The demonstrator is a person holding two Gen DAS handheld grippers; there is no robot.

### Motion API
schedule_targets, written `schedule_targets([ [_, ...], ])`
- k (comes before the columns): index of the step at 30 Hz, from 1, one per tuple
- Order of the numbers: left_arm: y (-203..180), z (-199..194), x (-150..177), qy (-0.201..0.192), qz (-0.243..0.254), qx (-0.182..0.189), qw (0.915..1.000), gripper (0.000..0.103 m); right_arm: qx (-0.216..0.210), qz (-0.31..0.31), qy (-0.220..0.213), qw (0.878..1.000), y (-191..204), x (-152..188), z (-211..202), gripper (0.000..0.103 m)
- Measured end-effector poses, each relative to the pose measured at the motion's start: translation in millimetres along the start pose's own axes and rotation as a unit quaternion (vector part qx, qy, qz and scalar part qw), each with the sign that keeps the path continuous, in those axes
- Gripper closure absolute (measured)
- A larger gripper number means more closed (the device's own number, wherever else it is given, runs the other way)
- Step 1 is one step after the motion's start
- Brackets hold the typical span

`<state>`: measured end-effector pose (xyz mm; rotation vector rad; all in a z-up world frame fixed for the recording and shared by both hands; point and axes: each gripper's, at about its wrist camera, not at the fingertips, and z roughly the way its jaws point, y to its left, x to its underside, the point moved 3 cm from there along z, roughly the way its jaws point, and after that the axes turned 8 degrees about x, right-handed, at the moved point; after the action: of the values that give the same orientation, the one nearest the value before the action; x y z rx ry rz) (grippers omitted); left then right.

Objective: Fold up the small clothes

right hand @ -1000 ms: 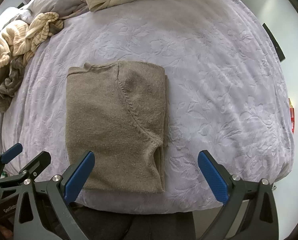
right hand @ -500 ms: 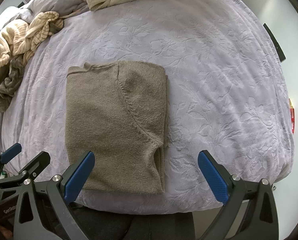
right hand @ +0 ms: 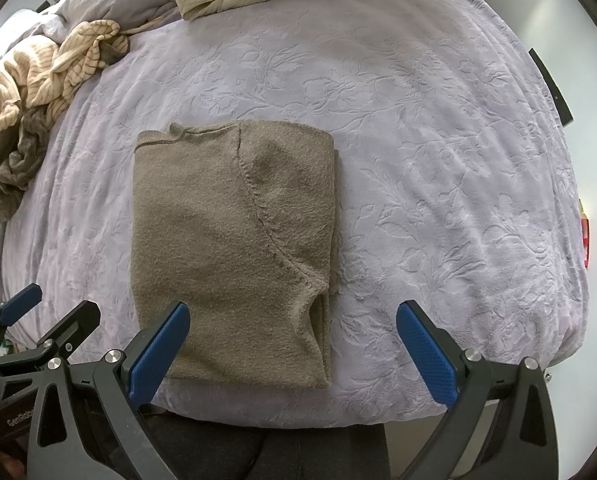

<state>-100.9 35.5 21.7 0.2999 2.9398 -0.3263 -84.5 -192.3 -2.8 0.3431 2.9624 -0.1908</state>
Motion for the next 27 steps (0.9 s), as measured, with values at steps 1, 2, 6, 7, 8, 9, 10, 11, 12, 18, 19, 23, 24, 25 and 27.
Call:
schedule_targets([
  [1, 0.6, -0.2, -0.2, 0.0, -0.001, 0.0, 1.0, 0.0, 0.0, 0.0, 0.0, 1.0, 0.0, 0.0, 0.0, 0.0],
  [2, 0.7, -0.1, -0.2, -0.001, 0.0, 0.0, 1.0, 0.0, 0.0, 0.0, 0.0, 1.0, 0.1, 0.1, -0.1, 0.0],
  [6, 0.4, -0.3, 0.1, -0.002, 0.001, -0.003, 1.0, 0.0, 0.0, 0.0, 0.0, 1.0, 0.3, -0.1, 0.0, 0.0],
  [7, 0.8, -0.6, 0.1, -0.003, 0.001, -0.005, 1.0, 0.0, 0.0, 0.0, 0.0, 1.0, 0.3, 0.1, -0.2, 0.0],
  [8, 0.9, -0.8, -0.3, -0.004, 0.0, -0.006, 1.0, 0.0, 0.0, 0.0, 0.0, 1.0, 0.3, 0.1, -0.1, 0.0],
  [9, 1.3, -0.9, -0.4, -0.004, -0.001, -0.008, 1.0, 0.0, 0.0, 0.001, 0.0, 1.0, 0.3, 0.3, -0.3, 0.0],
  [10, 1.9, -1.0, -0.6, -0.005, -0.002, -0.01, 0.9999, 0.0, 0.0, 0.001, 0.0, 1.0, 0.4, 0.2, -0.4, 0.0],
  [11, 2.0, -1.2, -0.8, -0.006, -0.003, -0.011, 0.9999, 0.0, 0.0, 0.001, 0.0, 1.0, 0.3, 0.2, -0.4, 0.0],
  [12, 2.3, -1.6, -0.9, -0.007, -0.004, -0.013, 0.9999, 0.0, 0.001, 0.001, 0.0, 1.0, 0.3, 0.2, -0.4, 0.0],
  [18, 0.8, -0.5, -1.2, -0.007, 0.001, -0.022, 0.9997, 0.0, 0.001, 0.001, 0.0, 1.0, 0.4, 0.1, 0.0, 0.0],
  [19, 0.5, -0.2, -1.3, -0.006, 0.001, -0.022, 0.9997, 0.0, 0.001, 0.001, 0.0, 1.0, 0.3, 0.2, 0.5, 0.0],
  [23, 0.7, 0.5, -1.2, -0.006, 0.0, -0.022, 0.9997, 0.0, 0.001, 0.0, 0.0, 1.0, 0.5, 0.0, 0.3, 0.0],
  [24, 0.5, 0.8, -1.3, -0.006, 0.0, -0.023, 0.9997, 0.0, 0.001, 0.0, 0.0, 1.0, 0.5, 0.1, 0.7, 0.0],
  [25, 1.2, 1.0, -1.0, -0.006, 0.0, -0.023, 0.9997, 0.0, 0.001, 0.0, 0.001, 1.0, 0.4, 0.2, 0.7, 0.0],
  [27, 1.7, 1.1, -1.3, -0.006, 0.0, -0.022, 0.9997, 0.0, 0.001, 0.0, 0.001, 1.0, 0.6, 0.2, 0.7, 0.0],
])
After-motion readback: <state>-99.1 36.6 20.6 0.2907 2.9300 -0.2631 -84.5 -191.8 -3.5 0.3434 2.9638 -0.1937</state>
